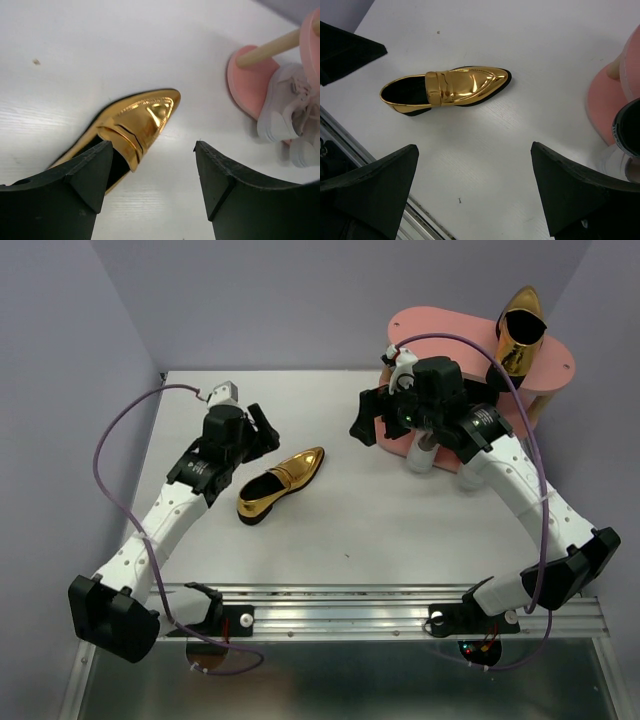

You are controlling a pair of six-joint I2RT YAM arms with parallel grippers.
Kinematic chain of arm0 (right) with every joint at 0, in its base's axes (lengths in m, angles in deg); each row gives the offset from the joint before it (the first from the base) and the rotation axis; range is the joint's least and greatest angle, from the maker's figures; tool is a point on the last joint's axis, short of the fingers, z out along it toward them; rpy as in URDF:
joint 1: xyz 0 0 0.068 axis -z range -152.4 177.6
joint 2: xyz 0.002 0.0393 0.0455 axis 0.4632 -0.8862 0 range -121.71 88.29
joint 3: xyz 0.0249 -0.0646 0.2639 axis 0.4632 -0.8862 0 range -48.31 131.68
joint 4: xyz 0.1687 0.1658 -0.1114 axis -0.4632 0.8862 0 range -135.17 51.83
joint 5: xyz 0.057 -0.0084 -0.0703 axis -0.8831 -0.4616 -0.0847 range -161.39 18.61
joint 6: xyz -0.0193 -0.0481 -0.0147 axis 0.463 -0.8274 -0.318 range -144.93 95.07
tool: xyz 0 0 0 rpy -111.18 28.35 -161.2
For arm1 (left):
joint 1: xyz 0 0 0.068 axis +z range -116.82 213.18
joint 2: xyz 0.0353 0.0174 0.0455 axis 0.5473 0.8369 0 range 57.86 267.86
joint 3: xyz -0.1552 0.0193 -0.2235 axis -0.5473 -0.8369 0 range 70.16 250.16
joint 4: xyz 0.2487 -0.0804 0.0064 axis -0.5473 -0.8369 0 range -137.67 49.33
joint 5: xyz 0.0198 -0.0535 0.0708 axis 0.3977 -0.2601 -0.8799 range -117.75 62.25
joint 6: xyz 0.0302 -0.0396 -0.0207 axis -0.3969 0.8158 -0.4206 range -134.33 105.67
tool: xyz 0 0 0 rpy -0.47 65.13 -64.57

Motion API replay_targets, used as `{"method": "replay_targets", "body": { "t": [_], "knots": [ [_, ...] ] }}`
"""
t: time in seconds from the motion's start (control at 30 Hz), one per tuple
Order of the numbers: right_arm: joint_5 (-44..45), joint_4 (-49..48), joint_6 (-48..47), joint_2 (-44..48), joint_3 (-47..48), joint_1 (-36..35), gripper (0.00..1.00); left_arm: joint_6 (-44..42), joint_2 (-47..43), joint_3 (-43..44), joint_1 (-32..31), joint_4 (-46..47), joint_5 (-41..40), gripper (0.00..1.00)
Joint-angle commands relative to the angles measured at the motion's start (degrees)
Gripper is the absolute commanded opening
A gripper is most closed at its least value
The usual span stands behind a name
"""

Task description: Place and organize the shoes onto the shoe shelf

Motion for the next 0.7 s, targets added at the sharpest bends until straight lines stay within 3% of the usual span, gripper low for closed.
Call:
{"method": "replay_targets", "body": {
  "t": [0.0, 0.17, 0.37, 0.57, 0.67],
  "knots": [
    [1.6, -1.4, -0.3, 2.3, -0.2, -0.2, 1.0, -10.0, -1.2, 6.2, -0.1, -14.9, -11.6, 0.77],
    [1.5, -1.7, 0.1, 1.6, -0.1, -0.2, 1.0, -11.5, -0.1, 3.8, -0.1, -19.9, -16.5, 0.83],
    [1.7, -1.0, 0.3, 1.9, 0.5, -0.2, 1.0, -9.2, 5.5, -2.6, 0.2, -17.8, -17.2, 0.83],
    [2.6, -0.2, 0.6, 2.6, 0.6, -0.2, 1.0, -5.5, 11.4, -5.9, 0.3, -13.5, -13.3, 0.72],
    [3.3, 0.0, 0.6, 2.5, 0.7, -0.2, 1.0, -4.8, 10.6, -7.3, -0.5, -11.2, -6.3, 0.66]
  ]
}}
